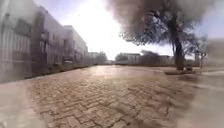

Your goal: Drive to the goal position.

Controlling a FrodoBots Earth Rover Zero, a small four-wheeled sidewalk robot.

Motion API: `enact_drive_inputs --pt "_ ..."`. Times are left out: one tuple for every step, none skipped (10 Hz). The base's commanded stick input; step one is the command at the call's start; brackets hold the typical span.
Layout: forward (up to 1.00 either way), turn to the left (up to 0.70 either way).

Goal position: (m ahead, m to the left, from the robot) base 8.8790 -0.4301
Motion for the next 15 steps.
enact_drive_inputs --pt "1.00 0.00" --pt "1.00 0.00" --pt "1.00 0.00" --pt "1.00 0.00" --pt "1.00 0.04" --pt "1.00 0.15" --pt "1.00 0.00" --pt "1.00 0.13" --pt "1.00 0.25" --pt "1.00 0.00" --pt "1.00 0.00" --pt "1.00 0.00" --pt "1.00 0.00" --pt "1.00 0.00" --pt "1.00 0.00"
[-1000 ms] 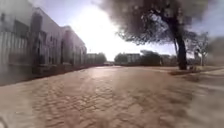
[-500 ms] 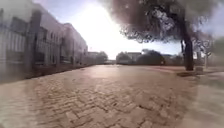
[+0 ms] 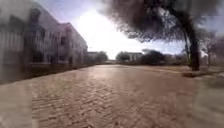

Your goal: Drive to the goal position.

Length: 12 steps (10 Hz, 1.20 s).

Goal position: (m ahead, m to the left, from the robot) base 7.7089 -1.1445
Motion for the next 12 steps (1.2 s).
enact_drive_inputs --pt "1.00 0.00" --pt "1.00 0.21" --pt "1.00 0.09" --pt "1.00 0.03" --pt "1.00 0.14" --pt "1.00 0.26" --pt "1.00 0.11" --pt "1.00 0.24" --pt "1.00 0.00" --pt "1.00 0.00" --pt "1.00 0.00" --pt "1.00 0.00"
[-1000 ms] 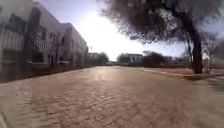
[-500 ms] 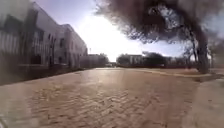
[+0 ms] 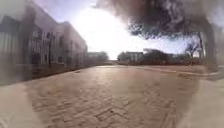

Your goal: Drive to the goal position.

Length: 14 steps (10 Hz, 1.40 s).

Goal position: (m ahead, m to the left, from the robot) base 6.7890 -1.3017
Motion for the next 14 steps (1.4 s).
enact_drive_inputs --pt "1.00 0.00" --pt "1.00 0.00" --pt "1.00 0.00" --pt "1.00 0.00" --pt "1.00 0.00" --pt "1.00 0.00" --pt "1.00 0.00" --pt "1.00 0.00" --pt "1.00 0.00" --pt "1.00 0.00" --pt "1.00 0.00" --pt "1.00 0.00" --pt "1.00 0.00" --pt "1.00 0.00"
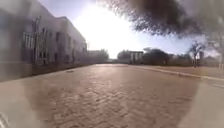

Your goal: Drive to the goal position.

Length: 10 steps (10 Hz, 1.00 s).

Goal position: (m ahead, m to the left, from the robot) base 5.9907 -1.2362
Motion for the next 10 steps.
enact_drive_inputs --pt "1.00 0.00" --pt "1.00 0.00" --pt "1.00 0.00" --pt "1.00 0.00" --pt "1.00 0.00" --pt "1.00 0.00" --pt "1.00 0.00" --pt "1.00 0.00" --pt "1.00 0.00" --pt "1.00 0.00"
